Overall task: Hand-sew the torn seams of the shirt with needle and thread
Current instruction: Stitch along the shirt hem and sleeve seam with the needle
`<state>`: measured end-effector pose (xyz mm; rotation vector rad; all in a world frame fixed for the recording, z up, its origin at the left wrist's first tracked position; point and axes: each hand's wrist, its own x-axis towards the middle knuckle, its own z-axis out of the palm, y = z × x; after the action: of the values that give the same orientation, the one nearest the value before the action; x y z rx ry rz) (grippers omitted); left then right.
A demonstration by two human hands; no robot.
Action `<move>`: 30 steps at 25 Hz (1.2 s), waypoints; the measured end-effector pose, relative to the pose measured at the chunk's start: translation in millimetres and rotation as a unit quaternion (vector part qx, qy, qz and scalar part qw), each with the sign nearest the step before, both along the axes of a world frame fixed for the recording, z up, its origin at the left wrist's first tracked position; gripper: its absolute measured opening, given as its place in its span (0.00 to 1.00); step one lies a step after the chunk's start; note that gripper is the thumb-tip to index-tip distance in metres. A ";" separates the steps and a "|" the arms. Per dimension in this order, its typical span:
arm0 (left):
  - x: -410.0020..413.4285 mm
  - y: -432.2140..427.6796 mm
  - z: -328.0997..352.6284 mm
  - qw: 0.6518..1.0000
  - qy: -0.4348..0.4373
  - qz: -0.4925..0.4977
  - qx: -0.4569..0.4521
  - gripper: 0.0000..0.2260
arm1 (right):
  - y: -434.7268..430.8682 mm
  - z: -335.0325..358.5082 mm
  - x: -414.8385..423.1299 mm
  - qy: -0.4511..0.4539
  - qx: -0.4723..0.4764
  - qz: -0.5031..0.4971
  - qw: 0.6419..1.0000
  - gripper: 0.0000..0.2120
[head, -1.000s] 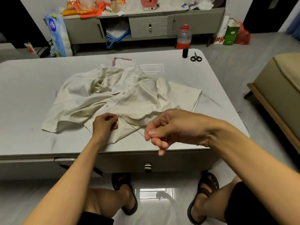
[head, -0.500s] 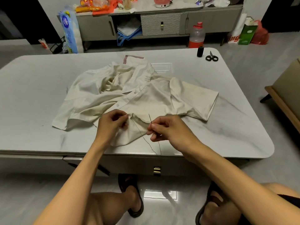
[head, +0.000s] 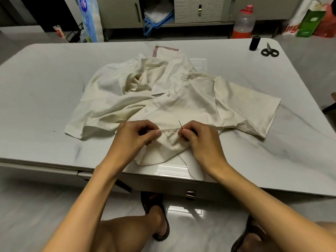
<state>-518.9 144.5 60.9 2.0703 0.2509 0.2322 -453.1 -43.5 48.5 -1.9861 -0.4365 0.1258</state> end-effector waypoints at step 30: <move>3.1 0.2 9.8 0.991 0.082 -0.010 -0.106 0.07 | -5.6 1.0 13.8 -0.057 -0.060 0.047 0.995 0.08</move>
<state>-515.8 144.7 70.7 1.8805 0.3389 0.0204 -439.4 -49.1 49.5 -2.0982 -0.6076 0.0999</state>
